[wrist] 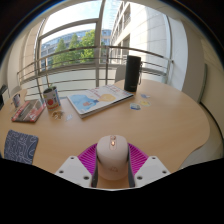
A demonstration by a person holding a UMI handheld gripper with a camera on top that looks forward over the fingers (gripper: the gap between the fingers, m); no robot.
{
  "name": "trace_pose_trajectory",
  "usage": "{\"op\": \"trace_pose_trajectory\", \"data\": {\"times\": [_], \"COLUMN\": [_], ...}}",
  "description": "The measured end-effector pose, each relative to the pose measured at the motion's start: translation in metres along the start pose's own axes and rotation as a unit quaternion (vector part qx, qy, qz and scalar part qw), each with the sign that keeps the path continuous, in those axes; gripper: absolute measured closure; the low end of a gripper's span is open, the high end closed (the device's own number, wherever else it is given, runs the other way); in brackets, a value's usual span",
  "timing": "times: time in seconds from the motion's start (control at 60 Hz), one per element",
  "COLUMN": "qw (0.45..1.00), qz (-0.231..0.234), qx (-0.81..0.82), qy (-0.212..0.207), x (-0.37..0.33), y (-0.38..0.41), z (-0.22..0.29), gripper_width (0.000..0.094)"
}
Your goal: Arrange mouse
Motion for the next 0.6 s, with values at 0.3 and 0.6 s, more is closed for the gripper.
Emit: {"op": "trace_pose_trajectory", "data": {"times": [0.3, 0.6], "qw": [0.988, 0.989], "qz": [-0.033, 0.082], "qx": [0.038, 0.018], "qy": [-0.145, -0.119], "x": [-0.15, -0.183], "y": [0.045, 0.286], "z": [0.13, 0.081], "gripper_width": [0.052, 0.0522]}}
Point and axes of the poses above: the point between the fingertips, and its own axes, seen from behind it with the camera up: y to the left, z up, x forward, the way the camera looks, the point moved 6 cm from there along -x, backward, against the way the camera looks, and after that the axes turned 1 degree about y, right-handed, at the moved point
